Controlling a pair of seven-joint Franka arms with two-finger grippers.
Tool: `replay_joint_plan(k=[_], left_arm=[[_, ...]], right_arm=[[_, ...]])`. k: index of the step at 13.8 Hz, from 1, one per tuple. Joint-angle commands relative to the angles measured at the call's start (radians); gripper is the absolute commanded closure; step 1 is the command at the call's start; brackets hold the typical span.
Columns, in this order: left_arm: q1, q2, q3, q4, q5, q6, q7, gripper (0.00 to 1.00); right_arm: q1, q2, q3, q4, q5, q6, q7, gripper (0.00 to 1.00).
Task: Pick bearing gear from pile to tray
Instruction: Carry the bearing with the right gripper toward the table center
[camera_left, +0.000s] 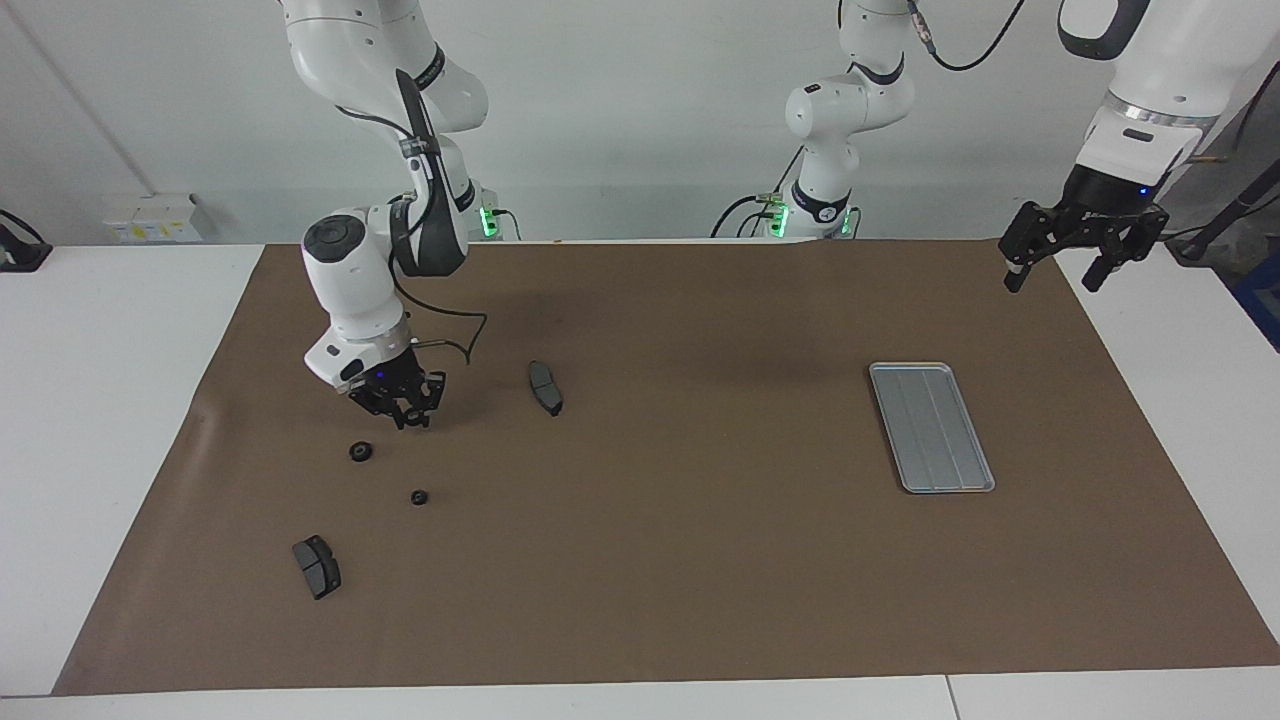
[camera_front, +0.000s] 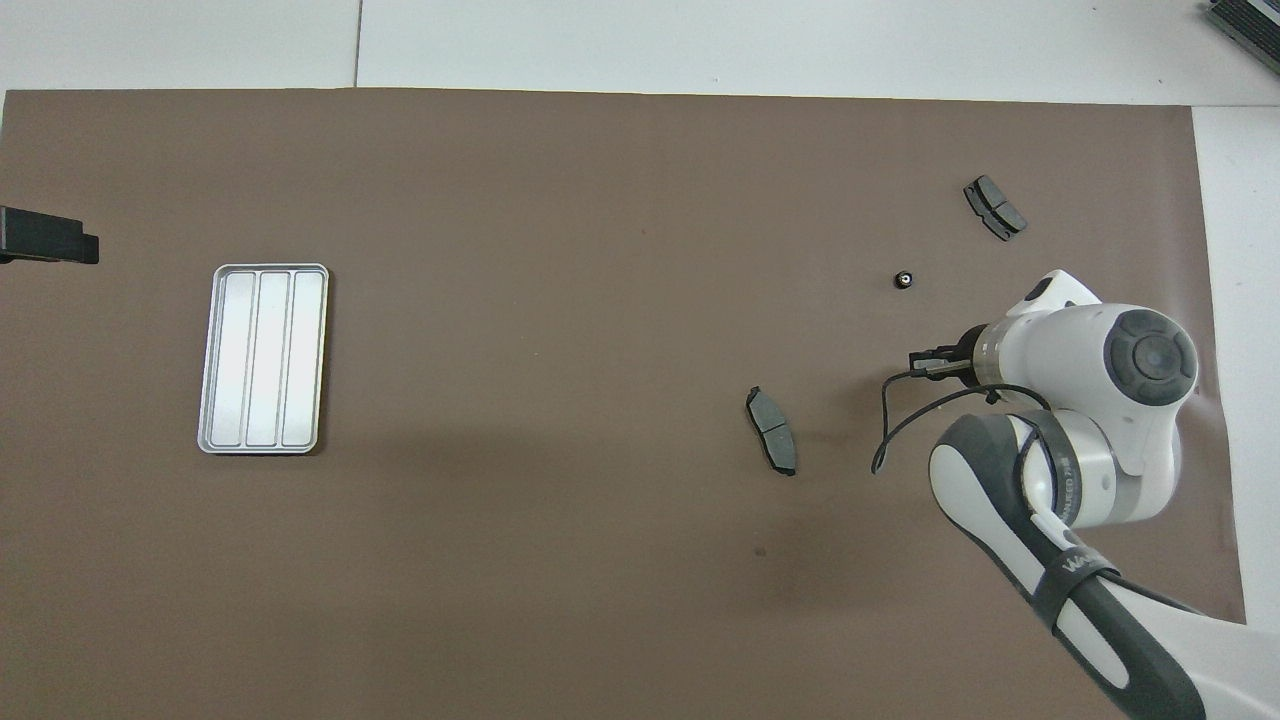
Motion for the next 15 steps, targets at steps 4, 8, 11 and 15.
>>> replay_joint_plan(k=[4,8,11,15], left_arm=[[-0.027,-0.024,0.005,-0.022,-0.014,-0.005,-0.015,0.00],[-0.056,-0.038,0.006,-0.032,-0.014,-0.050,-0.015,0.00],[-0.064,-0.044,0.006,-0.046,-0.011,-0.067,-0.013,0.00],[-0.064,-0.040,0.006,-0.061,-0.009,-0.052,-0.009,0.00]], right_arm=[[0.101,0.002,0.005,0.117,0.009,-0.113,0.192,0.87],[0.177,0.045,0.005,0.279,0.007,-0.246,0.309,0.91],[0.257,0.065,0.005,0.312,-0.008,-0.253,0.408,1.00],[0.337,0.187,0.005,0.459,-0.036,-0.256,0.554,1.00]])
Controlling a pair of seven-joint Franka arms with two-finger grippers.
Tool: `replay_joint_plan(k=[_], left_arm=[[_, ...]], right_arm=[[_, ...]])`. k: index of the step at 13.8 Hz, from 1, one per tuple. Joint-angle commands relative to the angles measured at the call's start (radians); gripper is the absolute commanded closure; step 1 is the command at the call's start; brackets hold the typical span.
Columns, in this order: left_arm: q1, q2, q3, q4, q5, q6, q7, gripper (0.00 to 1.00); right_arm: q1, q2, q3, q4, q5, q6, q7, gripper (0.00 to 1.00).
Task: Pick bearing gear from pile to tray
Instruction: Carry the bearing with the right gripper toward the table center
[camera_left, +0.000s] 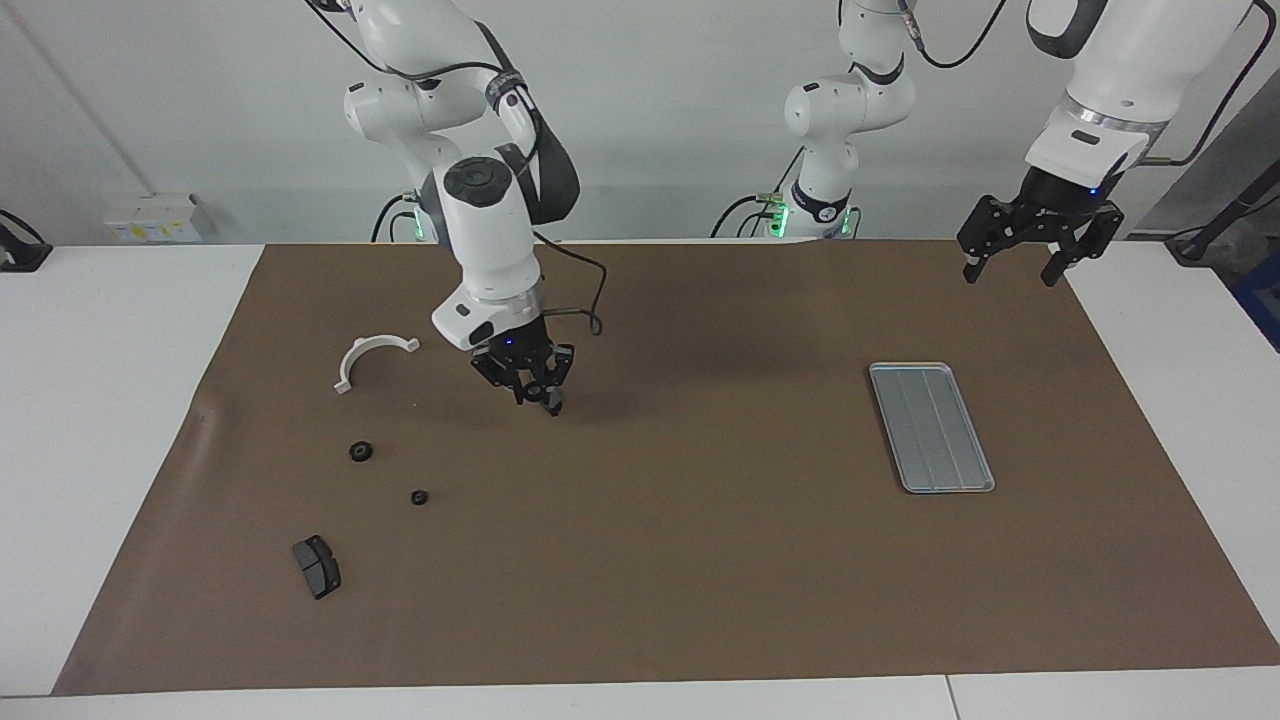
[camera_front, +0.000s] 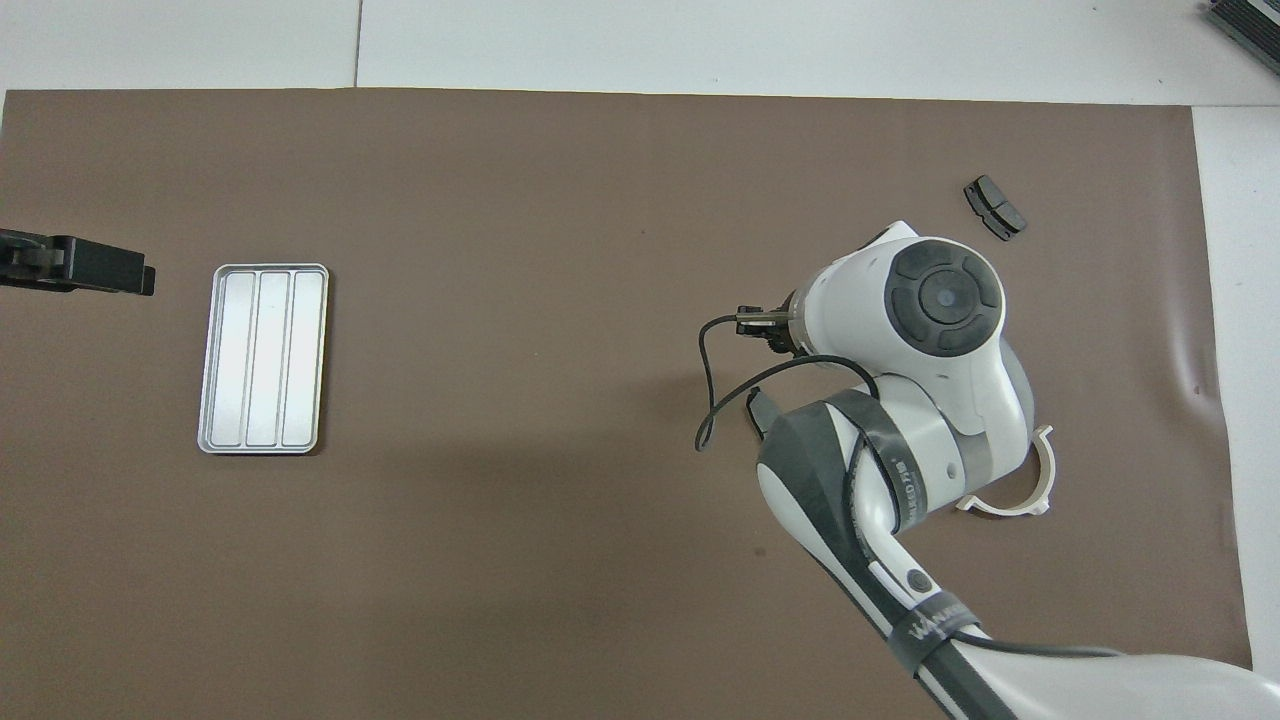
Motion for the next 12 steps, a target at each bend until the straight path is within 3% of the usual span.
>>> replay_joint_plan(k=[1,4,8,12], left_arm=[[-0.009,-0.029,0.013,-0.044,-0.007,0.012,0.000,0.00],[-0.009,-0.015,0.013,-0.050,-0.004,0.022,0.001,0.00],[-0.008,-0.014,0.013,-0.050,-0.004,0.027,0.004,0.00],[-0.009,-0.012,0.013,-0.054,-0.004,0.036,0.000,0.00]], right_arm=[[0.034,0.097,0.000,0.124,-0.024,-0.015,0.075,1.00],[0.096,0.129,0.000,0.157,-0.017,-0.017,0.091,1.00],[0.184,0.293,0.000,0.285,-0.069,-0.003,0.216,1.00],[0.224,0.326,0.000,0.289,-0.076,0.006,0.226,1.00]])
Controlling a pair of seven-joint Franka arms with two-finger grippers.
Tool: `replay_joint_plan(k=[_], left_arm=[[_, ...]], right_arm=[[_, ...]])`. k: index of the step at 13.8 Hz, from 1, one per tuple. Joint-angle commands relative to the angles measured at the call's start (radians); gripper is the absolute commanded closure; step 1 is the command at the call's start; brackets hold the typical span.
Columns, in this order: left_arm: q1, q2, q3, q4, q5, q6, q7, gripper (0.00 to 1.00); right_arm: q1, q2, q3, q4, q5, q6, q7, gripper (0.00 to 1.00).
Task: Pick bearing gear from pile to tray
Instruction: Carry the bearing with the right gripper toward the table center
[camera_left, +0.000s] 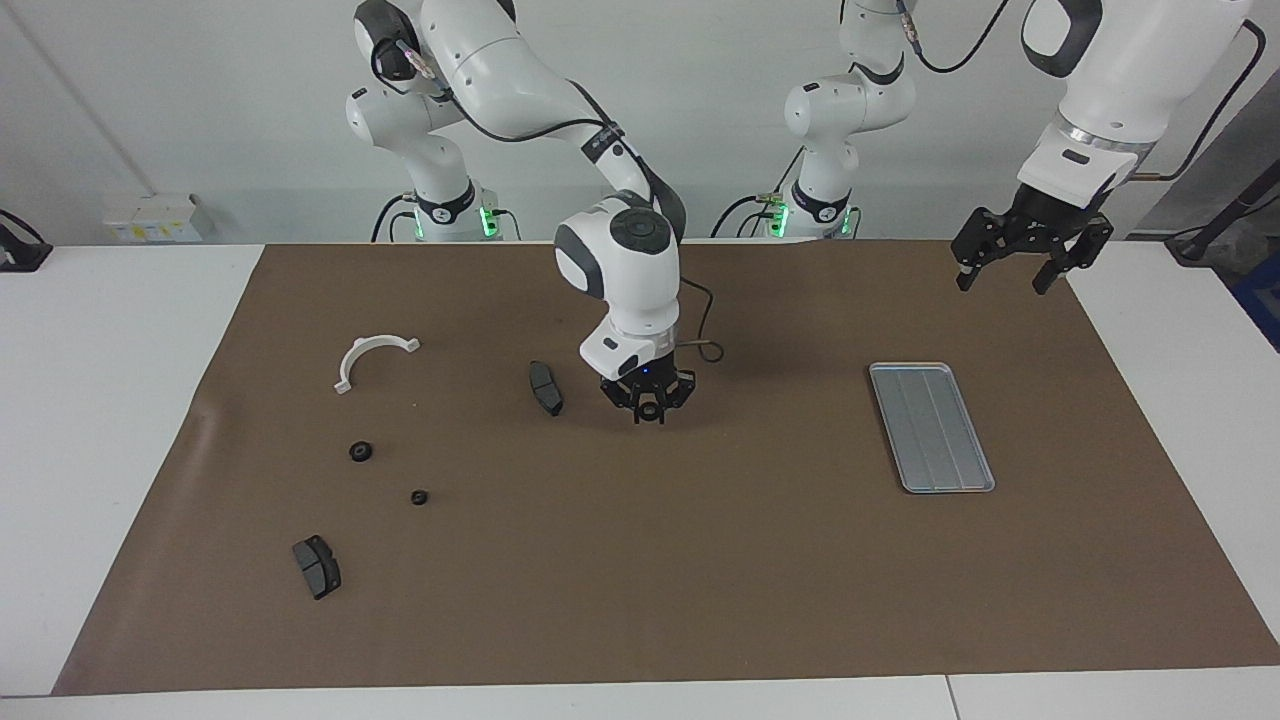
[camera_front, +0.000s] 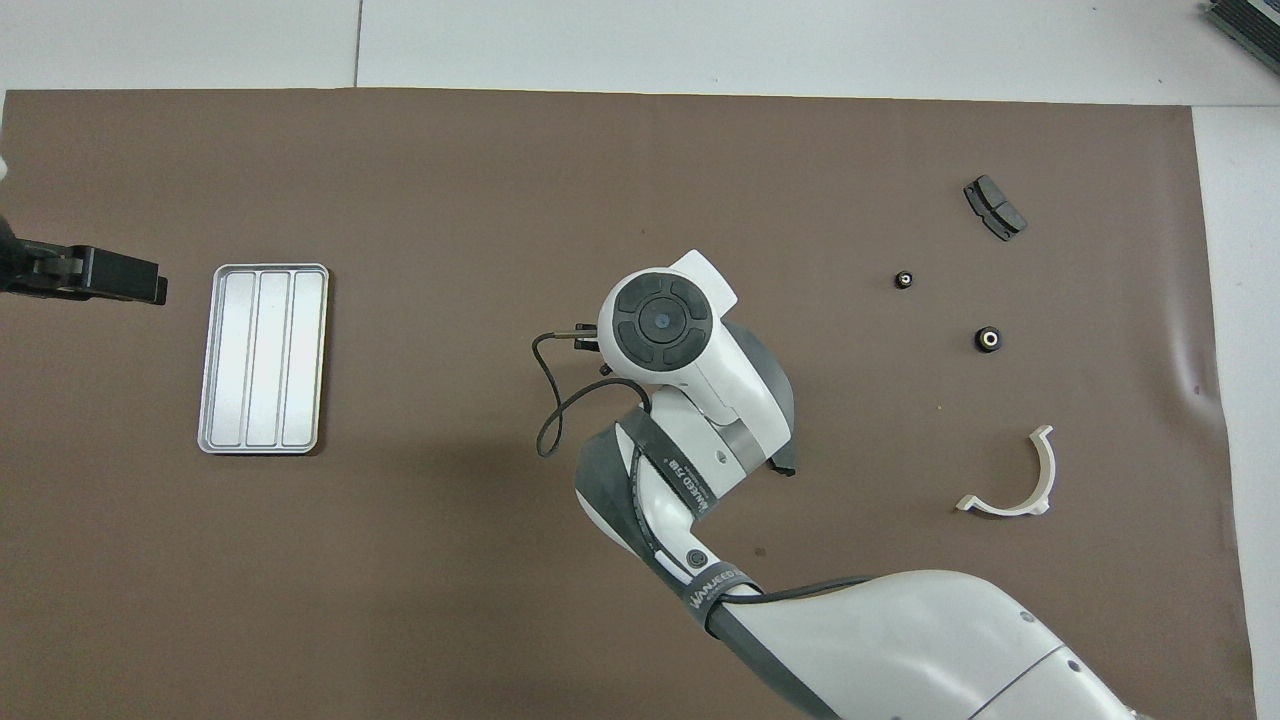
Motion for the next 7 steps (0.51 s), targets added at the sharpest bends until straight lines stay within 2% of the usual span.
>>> replay_joint_plan(k=[1,6,7], left_arm=[[-0.009,-0.012,0.010,-0.024,-0.004,0.023,-0.002,0.00],[-0.011,-0.006,0.008,-0.023,-0.004,0.025,-0.004,0.00],[-0.011,-0.003,0.008,-0.023,-0.004,0.026,-0.004,0.00]], right_arm=[[0.033,0.043,0.001,0.035,-0.018,-0.007,0.013,1.00],[0.050,0.060,0.001,0.014,-0.079,0.004,0.013,1.00],[0.050,0.060,0.001,0.012,-0.079,-0.005,0.012,0.97]])
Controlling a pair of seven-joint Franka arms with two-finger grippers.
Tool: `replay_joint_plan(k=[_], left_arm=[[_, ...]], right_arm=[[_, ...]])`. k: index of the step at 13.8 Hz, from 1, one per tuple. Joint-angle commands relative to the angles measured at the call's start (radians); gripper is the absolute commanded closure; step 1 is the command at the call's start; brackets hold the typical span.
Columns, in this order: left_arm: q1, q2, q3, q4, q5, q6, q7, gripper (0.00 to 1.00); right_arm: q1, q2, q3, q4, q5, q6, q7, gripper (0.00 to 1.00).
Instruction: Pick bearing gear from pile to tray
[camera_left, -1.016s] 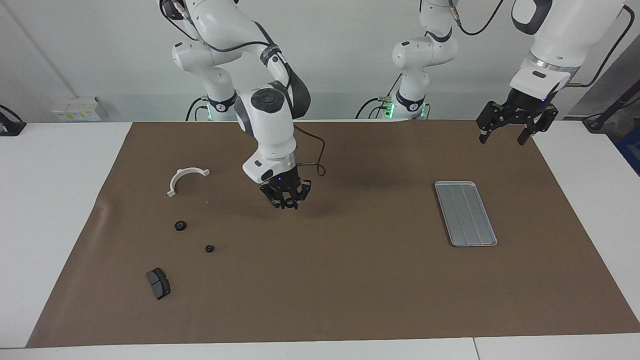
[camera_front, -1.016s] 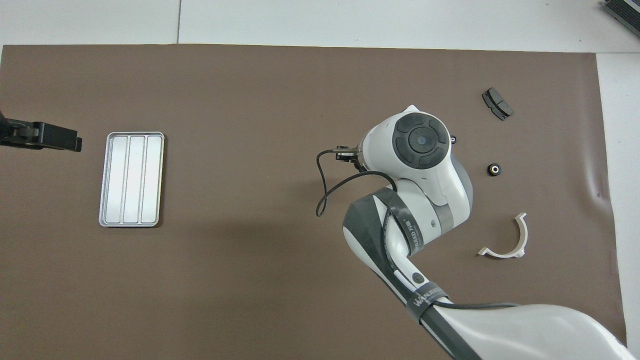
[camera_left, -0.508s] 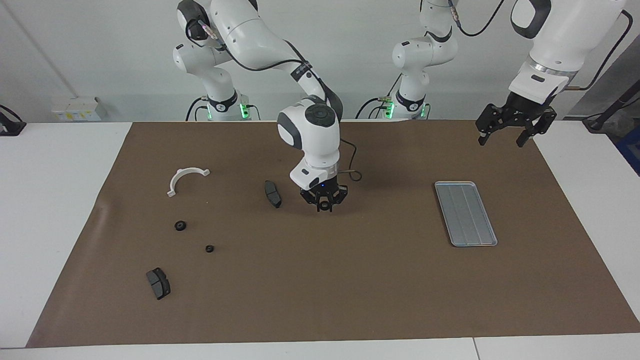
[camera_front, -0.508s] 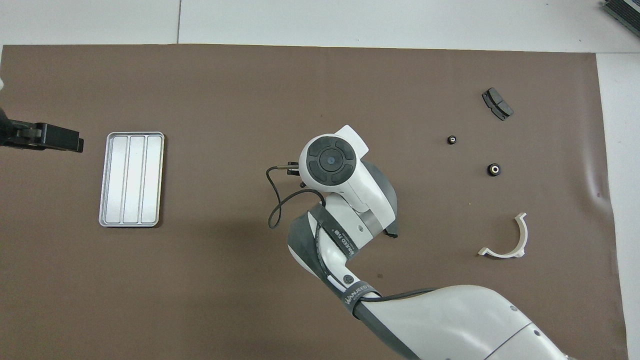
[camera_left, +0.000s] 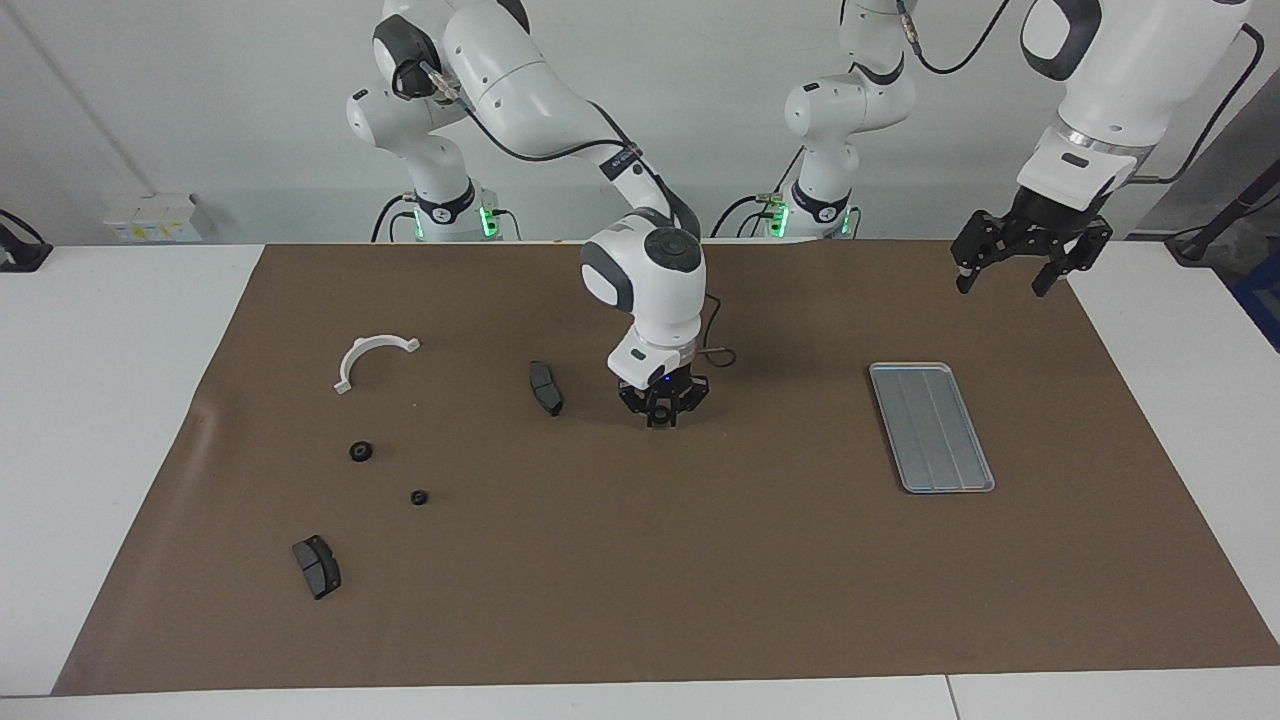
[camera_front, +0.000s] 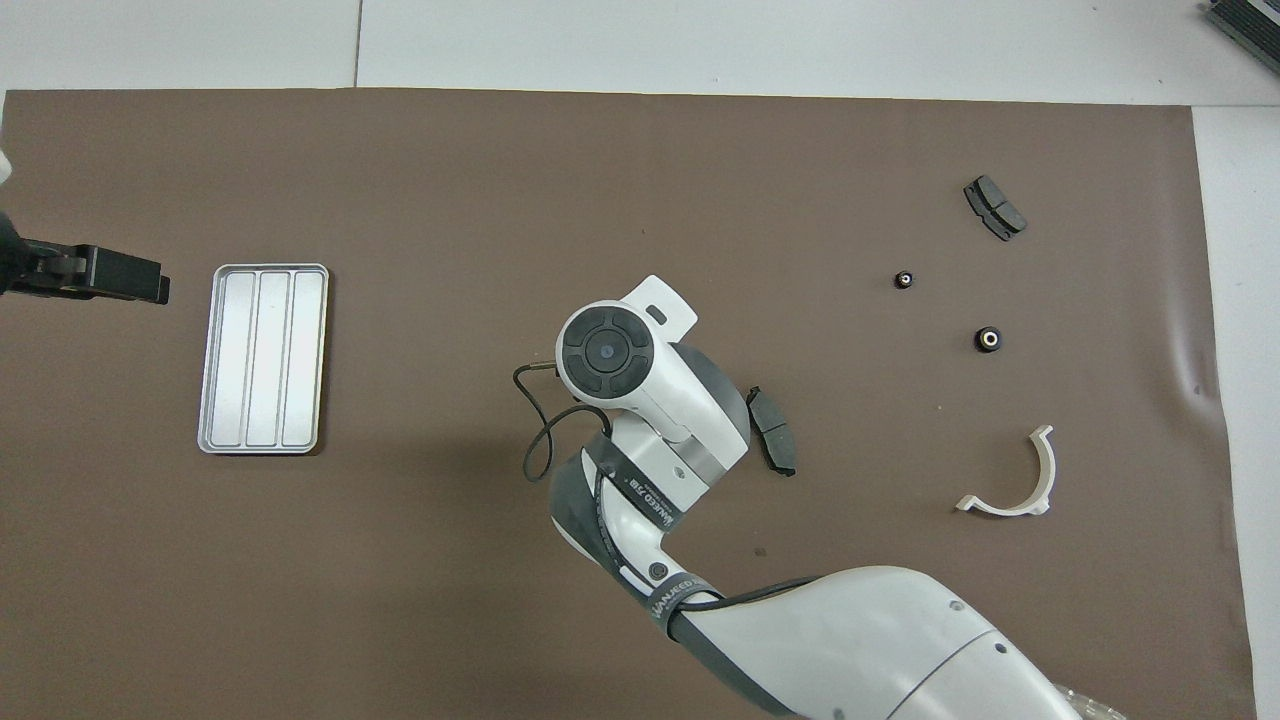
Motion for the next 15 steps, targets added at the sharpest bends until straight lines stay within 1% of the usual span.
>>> replay_joint_plan(k=[1,2,3,4,5,7,10,11,13,15], left_arm=[[-0.011,-0.004,0.009,-0.020,-0.004,0.023,-0.007,0.00],[-0.012,-0.004,0.009,-0.020,-0.004,0.023,-0.008,0.00],[-0.015,-0.004,0.009,-0.020,-0.004,0.023,-0.008,0.00],[-0.017,-0.002,0.009,-0.019,-0.004,0.023,-0.008,0.00],[-0.018,-0.002,0.009,-0.017,-0.006,0.024,-0.013,0.00],[-0.040,0.002,0.009,-0.017,-0.006,0.038,-0.084,0.00],[-0.127,0.053,0.010,0.001,0.002,0.060,-0.249,0.00],[-0.147,0.061,0.010,0.006,0.002,0.060,-0.257,0.00],[-0.147,0.061,0.010,0.007,0.001,0.064,-0.257,0.00],[-0.153,0.061,0.009,0.003,-0.001,0.075,-0.255,0.00]], right_arm=[[0.001,0.006,0.000,0.006,-0.022,-0.007,0.011,0.81],[0.004,0.006,0.000,0.004,-0.022,-0.011,0.013,0.56],[0.010,0.006,0.000,0.004,-0.024,-0.019,0.013,0.42],[0.013,0.006,0.000,0.004,-0.022,-0.023,0.014,0.20],[0.013,0.004,0.000,0.007,-0.022,-0.039,0.014,0.13],[0.004,-0.003,-0.001,0.009,-0.022,-0.051,0.014,0.00],[-0.067,-0.063,-0.003,-0.013,-0.022,-0.069,-0.005,0.00],[-0.102,-0.092,-0.003,-0.028,-0.019,-0.071,-0.037,0.00],[-0.181,-0.146,-0.003,-0.077,-0.018,-0.071,-0.106,0.00],[-0.272,-0.206,-0.001,-0.156,-0.012,-0.068,-0.224,0.00]])
